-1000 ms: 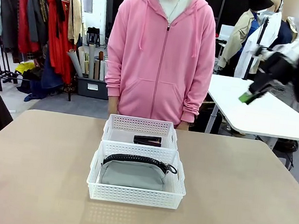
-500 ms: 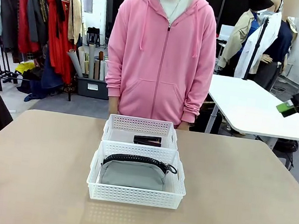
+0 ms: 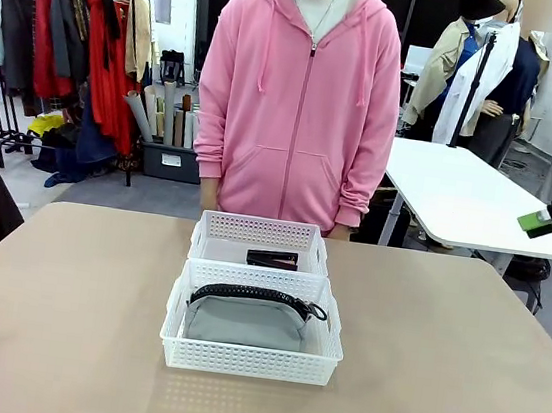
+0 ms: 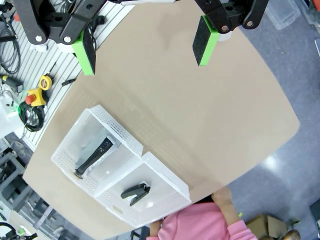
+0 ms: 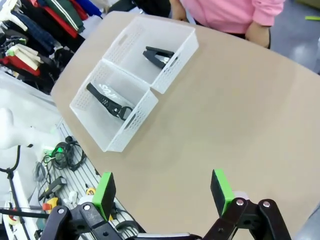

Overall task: Distribute items into two baskets.
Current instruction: Place the picked Stapler into the Organizing basket as instructed by the person.

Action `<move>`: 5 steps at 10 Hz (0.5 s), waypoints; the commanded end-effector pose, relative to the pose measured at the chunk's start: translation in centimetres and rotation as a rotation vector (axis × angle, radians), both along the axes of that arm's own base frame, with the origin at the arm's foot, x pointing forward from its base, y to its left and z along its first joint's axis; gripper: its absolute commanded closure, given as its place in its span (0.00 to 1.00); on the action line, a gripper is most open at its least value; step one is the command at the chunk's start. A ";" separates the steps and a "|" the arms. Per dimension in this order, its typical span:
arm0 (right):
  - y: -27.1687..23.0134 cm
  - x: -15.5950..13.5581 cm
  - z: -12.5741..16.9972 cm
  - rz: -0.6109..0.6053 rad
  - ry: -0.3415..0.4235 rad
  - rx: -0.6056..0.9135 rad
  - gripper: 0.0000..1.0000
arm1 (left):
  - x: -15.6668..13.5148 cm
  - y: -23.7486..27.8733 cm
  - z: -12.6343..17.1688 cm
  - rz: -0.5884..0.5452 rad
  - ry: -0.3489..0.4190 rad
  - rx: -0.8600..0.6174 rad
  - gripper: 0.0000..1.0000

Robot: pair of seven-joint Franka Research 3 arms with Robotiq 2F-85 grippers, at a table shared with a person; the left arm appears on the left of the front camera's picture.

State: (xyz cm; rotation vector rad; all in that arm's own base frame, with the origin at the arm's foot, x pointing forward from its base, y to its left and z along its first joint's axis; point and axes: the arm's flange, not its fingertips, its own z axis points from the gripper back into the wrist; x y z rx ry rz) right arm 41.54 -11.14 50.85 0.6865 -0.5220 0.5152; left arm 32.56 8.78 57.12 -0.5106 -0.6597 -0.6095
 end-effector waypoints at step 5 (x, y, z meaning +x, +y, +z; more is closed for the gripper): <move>0.0 0.0 0.0 0.000 0.000 0.000 0.00 | 0.0 0.0 -0.1 -0.014 -0.016 -0.017 0.00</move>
